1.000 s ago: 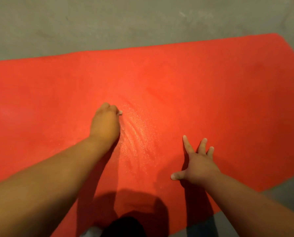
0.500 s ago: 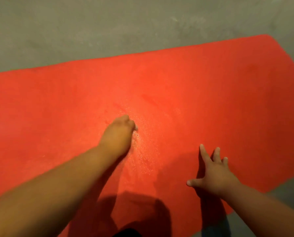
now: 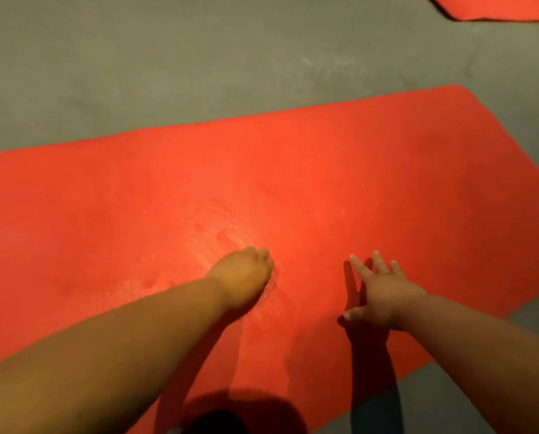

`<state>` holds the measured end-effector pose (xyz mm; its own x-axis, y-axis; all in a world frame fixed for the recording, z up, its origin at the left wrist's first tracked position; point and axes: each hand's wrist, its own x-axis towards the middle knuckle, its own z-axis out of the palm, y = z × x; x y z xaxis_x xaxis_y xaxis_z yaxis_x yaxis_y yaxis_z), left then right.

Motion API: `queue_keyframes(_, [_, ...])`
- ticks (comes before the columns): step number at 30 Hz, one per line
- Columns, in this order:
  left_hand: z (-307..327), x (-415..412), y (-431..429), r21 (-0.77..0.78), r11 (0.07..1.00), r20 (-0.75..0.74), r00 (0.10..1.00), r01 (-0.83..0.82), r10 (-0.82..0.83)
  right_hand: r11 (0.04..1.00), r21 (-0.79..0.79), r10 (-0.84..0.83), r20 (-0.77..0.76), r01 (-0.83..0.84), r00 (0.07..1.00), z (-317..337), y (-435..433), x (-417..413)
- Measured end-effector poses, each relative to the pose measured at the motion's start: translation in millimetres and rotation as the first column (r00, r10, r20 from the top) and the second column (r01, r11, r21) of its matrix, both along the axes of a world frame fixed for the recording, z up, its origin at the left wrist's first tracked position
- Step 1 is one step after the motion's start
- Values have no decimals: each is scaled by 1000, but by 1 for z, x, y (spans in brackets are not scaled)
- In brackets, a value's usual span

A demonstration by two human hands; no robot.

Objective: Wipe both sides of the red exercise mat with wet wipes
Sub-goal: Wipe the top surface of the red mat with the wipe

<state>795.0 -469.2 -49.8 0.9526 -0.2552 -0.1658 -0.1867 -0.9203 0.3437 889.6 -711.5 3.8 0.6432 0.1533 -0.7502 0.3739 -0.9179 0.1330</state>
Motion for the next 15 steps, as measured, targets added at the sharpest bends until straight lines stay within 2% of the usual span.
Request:
queue_keyframes(1, [3,-7,-14,-34,981,-13,982,189,-189,1000,11,19,7,-19,1000,-3,0,4])
queue_keyframes(2, [1,-6,-16,-37,957,0,957,289,-289,999,23,42,18,-42,999,-8,0,7])
queue_keyframes(3, [-3,1,-10,-23,963,40,962,270,-269,997,34,73,31,-74,997,-12,-1,11])
queue_keyframes(4, [-8,14,-1,-2,988,78,985,157,-156,992,44,114,42,-116,993,-15,-3,16])
queue_keyframes(5, [-12,29,9,42,998,108,994,-35,31,987,47,154,43,-156,987,-16,-5,21])
queue_keyframes(7, [-15,53,29,53,913,124,910,-405,396,980,33,196,12,-197,980,-15,-7,35])
queue_keyframes(8, [-18,61,34,32,855,144,849,-518,508,978,36,206,-4,-205,979,-14,-7,43])
queue_keyframes(10, [-22,66,24,-5,796,197,780,-605,594,959,42,281,-34,-279,959,-10,-1,65])
queue_keyframes(11, [-23,64,10,-20,805,217,784,-593,582,942,49,333,-48,-331,942,-8,2,75])
queue_keyframes(13, [-22,55,-32,-61,899,216,874,-433,436,909,61,415,-73,-411,907,-5,1,91])
queue_keyframes(15, [-19,49,-65,-57,996,130,989,-62,69,896,59,445,-91,-441,891,-8,-9,99])
